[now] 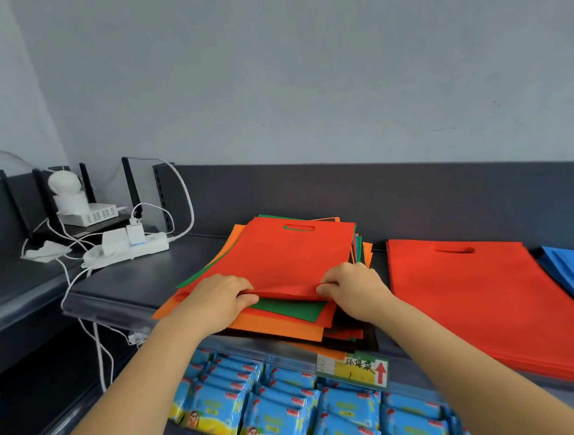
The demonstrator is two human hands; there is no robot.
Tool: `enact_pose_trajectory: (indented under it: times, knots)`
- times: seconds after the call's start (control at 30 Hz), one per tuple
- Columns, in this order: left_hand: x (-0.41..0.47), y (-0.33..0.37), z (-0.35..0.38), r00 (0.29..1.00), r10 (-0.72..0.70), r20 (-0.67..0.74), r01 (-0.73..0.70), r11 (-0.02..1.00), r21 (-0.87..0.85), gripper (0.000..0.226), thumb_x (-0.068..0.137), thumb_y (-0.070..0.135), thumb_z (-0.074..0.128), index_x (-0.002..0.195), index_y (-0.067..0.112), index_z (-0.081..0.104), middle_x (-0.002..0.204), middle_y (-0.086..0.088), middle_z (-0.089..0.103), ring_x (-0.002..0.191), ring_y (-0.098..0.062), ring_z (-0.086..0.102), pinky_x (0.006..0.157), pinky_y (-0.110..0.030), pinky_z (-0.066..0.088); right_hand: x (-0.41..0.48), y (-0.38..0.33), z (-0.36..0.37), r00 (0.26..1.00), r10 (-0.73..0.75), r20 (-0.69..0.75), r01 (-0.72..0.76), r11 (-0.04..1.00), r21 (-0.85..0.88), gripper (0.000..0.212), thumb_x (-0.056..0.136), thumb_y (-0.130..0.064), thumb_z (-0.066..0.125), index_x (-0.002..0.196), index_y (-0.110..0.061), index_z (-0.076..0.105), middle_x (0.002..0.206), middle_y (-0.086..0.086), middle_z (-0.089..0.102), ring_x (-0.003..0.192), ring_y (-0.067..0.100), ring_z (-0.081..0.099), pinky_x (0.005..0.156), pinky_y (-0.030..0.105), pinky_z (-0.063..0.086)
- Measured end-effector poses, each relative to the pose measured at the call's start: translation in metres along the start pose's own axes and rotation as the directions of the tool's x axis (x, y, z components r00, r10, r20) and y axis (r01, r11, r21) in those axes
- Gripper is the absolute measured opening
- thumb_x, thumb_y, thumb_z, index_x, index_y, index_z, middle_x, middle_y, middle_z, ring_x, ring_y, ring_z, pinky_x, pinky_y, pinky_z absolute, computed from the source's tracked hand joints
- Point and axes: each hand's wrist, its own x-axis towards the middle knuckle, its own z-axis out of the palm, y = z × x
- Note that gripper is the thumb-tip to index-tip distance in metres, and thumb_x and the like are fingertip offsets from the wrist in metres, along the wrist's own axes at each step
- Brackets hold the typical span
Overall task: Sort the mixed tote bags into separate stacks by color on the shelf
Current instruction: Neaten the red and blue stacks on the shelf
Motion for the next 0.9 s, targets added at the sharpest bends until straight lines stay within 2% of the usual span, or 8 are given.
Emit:
enact_pose_trajectory:
  times: [0.13, 0.27, 0.37, 0.47, 0.67, 0.73, 0.83, 0.9]
  knots:
    - [0.006, -0.003, 0.006, 0.99, -0.023, -0.142, 0.025, 1.0, 0.007, 0.024, 0.097, 0.029, 0.048, 0.111, 0.026, 0.067, 0.112, 0.001, 0.067, 0.105, -0.024, 0.057, 0.087, -0.034, 0.043, -0.002, 0.0, 0.004, 0.999, 0.003, -0.034, -0.002, 1.0, 0.028, 0.02, 0.092, -0.035, 0.053, 0.099, -0.025, 0.069, 0.104, 0.002, 0.068, 0.099, 0.029, 0.059, 0.076, 0.031, 0.04]
    - [-0.005, 0.019, 0.002, 0.969, -0.005, -0.247, 0.017, 0.999, 0.044, 0.023, 0.096, 0.041, 0.044, 0.107, 0.037, 0.064, 0.101, 0.006, 0.068, 0.098, -0.022, 0.06, 0.071, -0.032, 0.044, -0.017, 0.013, -0.014, 0.983, -0.007, -0.185, 0.011, 1.0, 0.02, 0.018, 0.092, -0.031, 0.052, 0.099, -0.028, 0.068, 0.101, 0.002, 0.068, 0.099, 0.03, 0.059, 0.081, 0.034, 0.045]
    - [-0.015, 0.064, -0.007, 0.905, 0.121, -0.409, -0.105, 0.993, 0.062, 0.025, 0.097, 0.038, 0.043, 0.114, 0.035, 0.061, 0.095, 0.002, 0.07, 0.092, -0.026, 0.063, 0.067, -0.034, 0.044, -0.031, 0.038, -0.051, 0.917, -0.022, -0.397, 0.081, 0.988, 0.133, 0.017, 0.087, -0.017, 0.06, 0.096, -0.024, 0.074, 0.098, -0.005, 0.072, 0.095, 0.018, 0.064, 0.085, 0.028, 0.047]
    - [-0.014, 0.116, -0.001, 0.864, 0.203, -0.461, -0.26, 0.964, -0.062, 0.031, 0.098, 0.025, 0.042, 0.125, 0.029, 0.055, 0.107, 0.001, 0.068, 0.098, -0.028, 0.062, 0.076, -0.04, 0.049, -0.057, 0.068, -0.092, 0.888, 0.057, -0.456, 0.098, 0.946, 0.309, 0.013, 0.083, -0.006, 0.066, 0.089, -0.014, 0.075, 0.084, -0.008, 0.069, 0.076, 0.002, 0.061, 0.077, 0.014, 0.041]
    - [0.015, 0.199, 0.051, 0.86, 0.362, -0.359, -0.436, 0.887, -0.151, 0.037, 0.095, 0.015, 0.04, 0.128, 0.027, 0.052, 0.118, 0.001, 0.064, 0.108, -0.024, 0.059, 0.085, -0.04, 0.048, -0.108, 0.142, -0.115, 0.855, 0.302, -0.422, -0.143, 0.919, 0.368, 0.021, 0.087, -0.03, 0.064, 0.073, -0.016, 0.071, 0.07, -0.006, 0.068, 0.065, 0.004, 0.057, 0.065, 0.012, 0.04]
    - [0.019, 0.222, 0.063, 0.857, 0.423, -0.292, -0.475, 0.869, -0.135, 0.037, 0.094, 0.015, 0.041, 0.127, 0.027, 0.053, 0.117, 0.0, 0.064, 0.107, -0.024, 0.059, 0.085, -0.041, 0.048, -0.125, 0.166, -0.118, 0.845, 0.383, -0.373, -0.228, 0.889, 0.398, 0.01, 0.082, -0.019, 0.07, 0.072, -0.02, 0.07, 0.071, -0.009, 0.068, 0.068, 0.003, 0.059, 0.067, 0.011, 0.043]
    - [0.015, 0.252, 0.072, 0.866, 0.473, -0.163, -0.492, 0.864, -0.108, 0.029, 0.097, 0.022, 0.039, 0.12, 0.023, 0.057, 0.113, -0.003, 0.064, 0.105, -0.028, 0.058, 0.082, -0.043, 0.048, -0.149, 0.198, -0.122, 0.861, 0.456, -0.224, -0.346, 0.849, 0.399, 0.028, 0.07, 0.002, 0.077, 0.073, -0.024, 0.066, 0.078, -0.006, 0.069, 0.078, 0.012, 0.065, 0.084, 0.03, 0.053]
    - [0.011, 0.266, 0.077, 0.877, 0.476, -0.065, -0.48, 0.874, -0.08, 0.03, 0.098, 0.034, 0.037, 0.114, 0.02, 0.059, 0.115, -0.002, 0.063, 0.107, -0.028, 0.057, 0.083, -0.042, 0.048, -0.159, 0.211, -0.123, 0.861, 0.485, -0.155, -0.419, 0.848, 0.324, 0.029, 0.068, 0.004, 0.078, 0.083, -0.018, 0.068, 0.082, -0.003, 0.068, 0.082, 0.013, 0.064, 0.087, 0.03, 0.051]
